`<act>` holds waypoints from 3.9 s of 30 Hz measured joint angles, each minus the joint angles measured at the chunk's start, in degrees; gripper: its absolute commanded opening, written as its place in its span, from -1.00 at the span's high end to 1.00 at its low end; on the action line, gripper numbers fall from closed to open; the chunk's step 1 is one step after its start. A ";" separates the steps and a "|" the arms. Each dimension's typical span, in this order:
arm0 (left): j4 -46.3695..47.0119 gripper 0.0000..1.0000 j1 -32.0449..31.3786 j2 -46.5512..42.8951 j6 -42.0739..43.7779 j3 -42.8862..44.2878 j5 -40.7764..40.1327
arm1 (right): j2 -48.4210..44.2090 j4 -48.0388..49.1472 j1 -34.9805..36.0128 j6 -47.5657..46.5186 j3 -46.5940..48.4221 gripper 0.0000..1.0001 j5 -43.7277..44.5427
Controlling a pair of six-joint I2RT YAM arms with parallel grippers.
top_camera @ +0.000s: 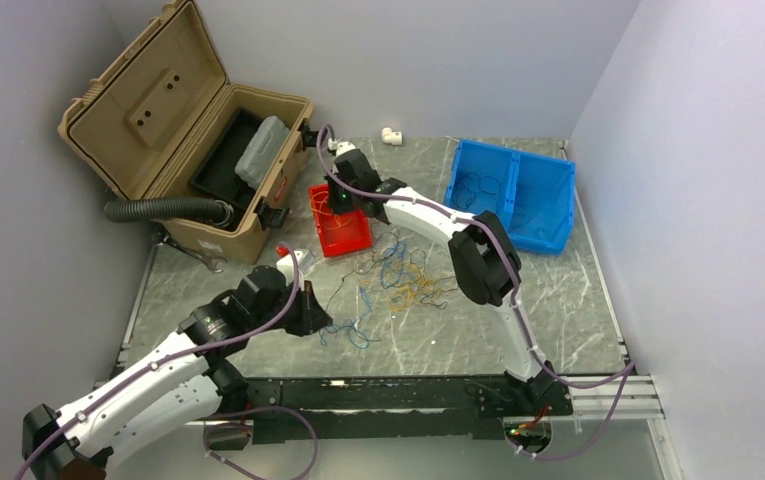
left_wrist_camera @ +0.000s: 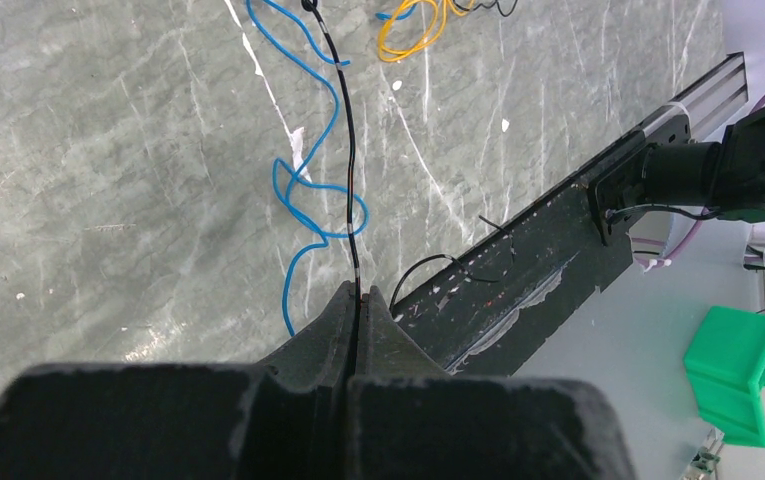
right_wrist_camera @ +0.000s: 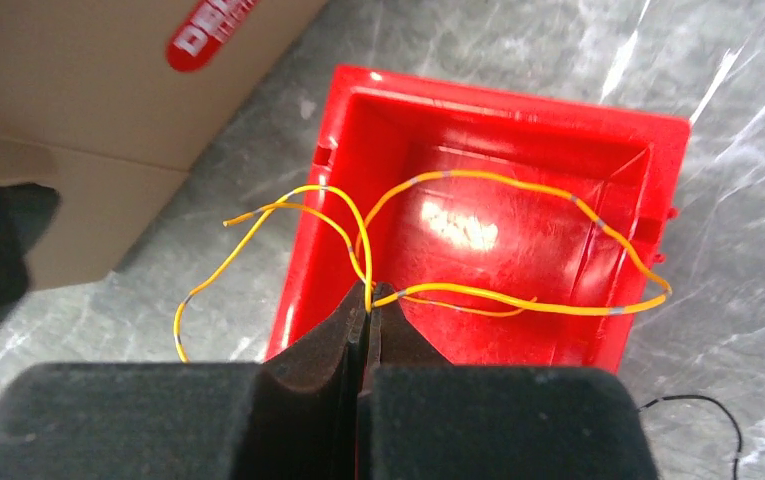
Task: Untangle the cables
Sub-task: Place the cable in the bin, then untie the cable.
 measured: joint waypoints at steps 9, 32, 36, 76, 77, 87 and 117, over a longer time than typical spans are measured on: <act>0.33 1.00 0.00 1.16 0.00 0.26 0.11 | 4.37 -1.20 0.11 1.51 -1.53 0.80 0.20; -2.36 1.00 0.00 1.03 2.03 3.72 -1.86 | -20.76 -4.68 0.09 -0.17 -11.34 -0.71 4.72; -4.22 1.00 0.00 1.11 3.28 5.64 -3.48 | -29.73 -4.15 0.09 -0.22 -21.57 -0.74 6.38; -7.87 1.00 0.00 4.87 8.00 12.79 -10.58 | -53.48 -14.14 -2.86 8.41 -57.94 -0.44 10.29; -7.87 1.00 0.00 4.87 8.00 12.79 -10.64 | -53.46 -14.08 -2.86 8.61 -57.96 -0.36 10.01; -7.85 1.00 0.00 7.28 9.11 12.90 -10.71 | -47.82 -10.84 -2.86 10.36 -58.29 0.00 5.97; -17.75 1.00 0.11 9.60 5.84 19.21 -26.67 | -74.29 -31.89 -6.08 6.73 -32.96 1.00 31.30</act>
